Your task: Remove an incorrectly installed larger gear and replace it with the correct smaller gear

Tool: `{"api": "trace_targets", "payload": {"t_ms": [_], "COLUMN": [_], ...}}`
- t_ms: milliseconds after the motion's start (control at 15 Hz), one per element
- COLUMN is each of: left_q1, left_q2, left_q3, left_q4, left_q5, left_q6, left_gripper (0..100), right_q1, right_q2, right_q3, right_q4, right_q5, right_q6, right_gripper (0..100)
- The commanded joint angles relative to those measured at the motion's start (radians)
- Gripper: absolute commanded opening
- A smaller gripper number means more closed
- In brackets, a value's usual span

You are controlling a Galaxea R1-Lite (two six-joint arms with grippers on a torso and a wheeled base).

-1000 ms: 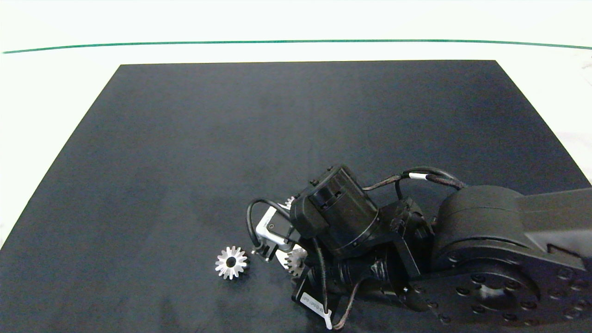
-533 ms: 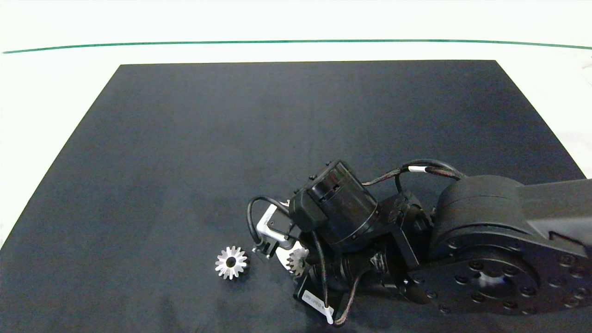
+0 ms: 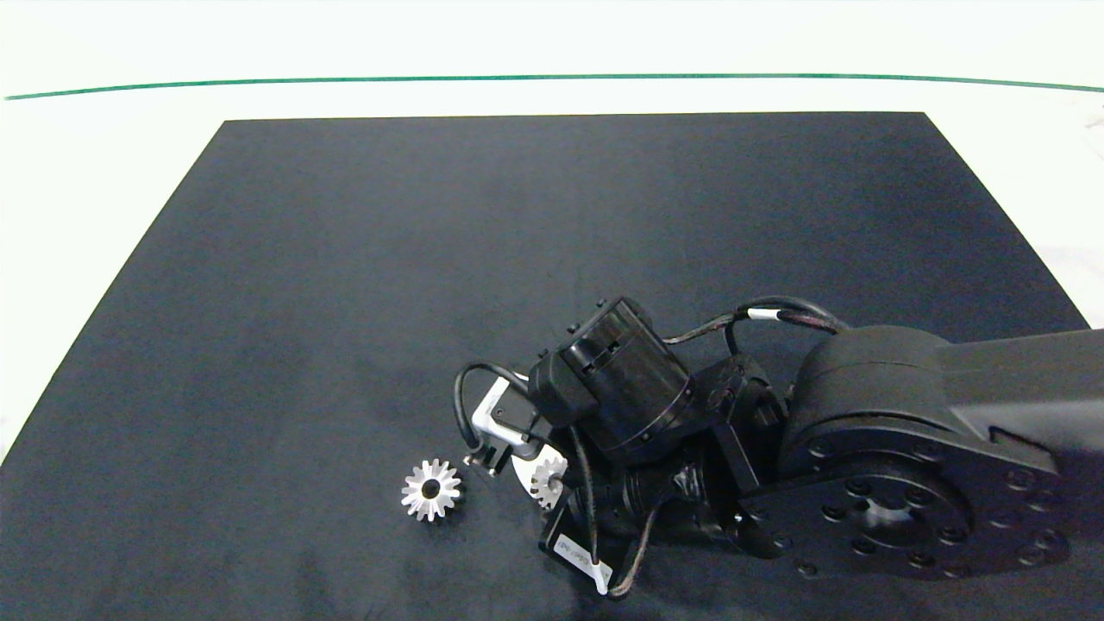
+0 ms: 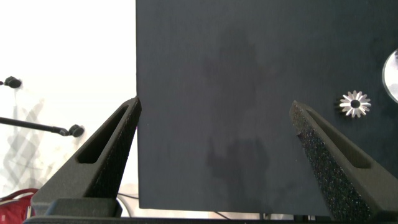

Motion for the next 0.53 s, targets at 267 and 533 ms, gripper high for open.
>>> {"api": "trace_targets", "payload": {"t_ms": [267,533], "left_q1": [0.0,0.0], "left_q2": [0.001,0.002], "left_q3": [0.002,0.006], "left_q4": [0.005,0.005], "left_q5": [0.002,0.0], "left_q6": [0.0,0.0], "left_gripper": [100,100], "right_q1": [0.001,0.002], "right_q2": [0.001,-0.025], "right_q3": [0.0,0.017], "right_q4": [0.002,0.002], "right_q5": [0.0,0.0], "right_q6": [0.003,0.011], "right_gripper": [100,100]}}
